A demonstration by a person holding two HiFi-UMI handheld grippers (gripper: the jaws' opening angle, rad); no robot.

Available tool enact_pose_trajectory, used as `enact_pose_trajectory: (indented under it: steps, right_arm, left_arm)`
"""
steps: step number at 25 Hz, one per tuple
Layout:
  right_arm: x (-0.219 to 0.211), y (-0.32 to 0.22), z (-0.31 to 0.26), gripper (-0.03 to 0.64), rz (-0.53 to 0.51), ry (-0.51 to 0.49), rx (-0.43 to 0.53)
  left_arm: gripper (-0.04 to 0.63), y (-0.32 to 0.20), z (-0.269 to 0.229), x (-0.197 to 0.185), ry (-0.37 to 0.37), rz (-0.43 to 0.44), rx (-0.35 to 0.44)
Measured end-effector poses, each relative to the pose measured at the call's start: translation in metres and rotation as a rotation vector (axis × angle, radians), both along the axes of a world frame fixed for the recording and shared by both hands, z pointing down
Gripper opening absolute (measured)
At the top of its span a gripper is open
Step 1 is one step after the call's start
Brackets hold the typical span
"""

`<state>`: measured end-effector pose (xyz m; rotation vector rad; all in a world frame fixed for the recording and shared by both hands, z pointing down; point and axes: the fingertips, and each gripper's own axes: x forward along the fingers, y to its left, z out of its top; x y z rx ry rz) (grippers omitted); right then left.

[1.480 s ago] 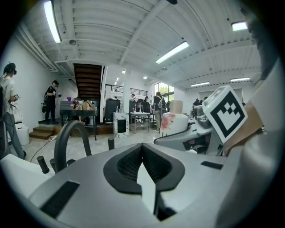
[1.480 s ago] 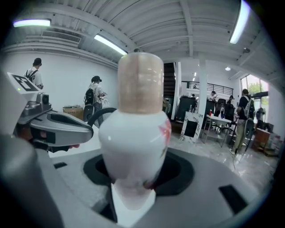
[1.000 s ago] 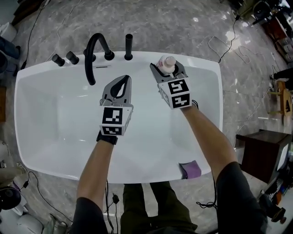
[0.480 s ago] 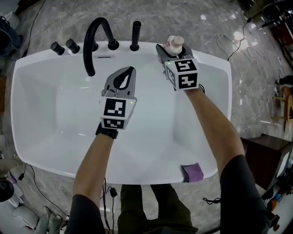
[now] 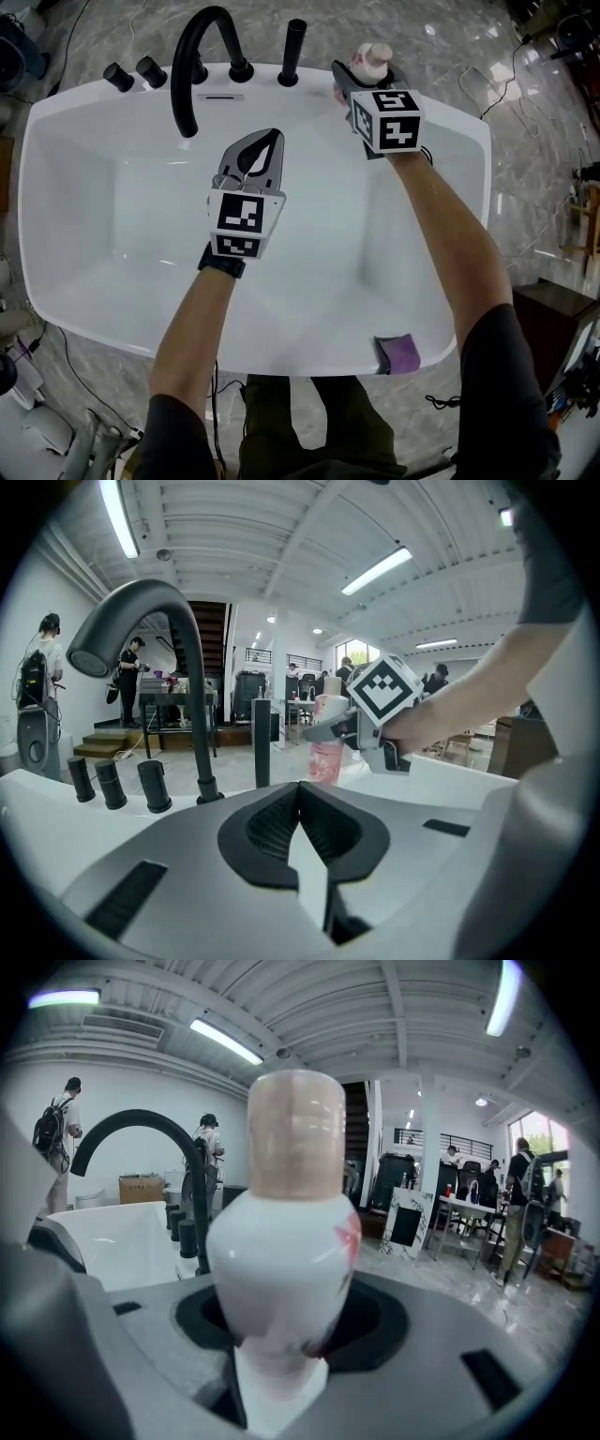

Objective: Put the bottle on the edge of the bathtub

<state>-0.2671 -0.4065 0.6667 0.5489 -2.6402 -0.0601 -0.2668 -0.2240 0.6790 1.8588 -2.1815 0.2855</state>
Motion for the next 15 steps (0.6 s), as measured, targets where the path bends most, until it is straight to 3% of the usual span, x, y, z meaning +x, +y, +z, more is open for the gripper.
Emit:
enact_pose_trajectory:
  steps: [15]
  right_arm:
    - [-0.025,-0.015,0.013,0.224,0.002,0.0,-0.008]
  left_arm:
    - [0.002,0.009,0.02,0.004,0.009,0.005,-0.035]
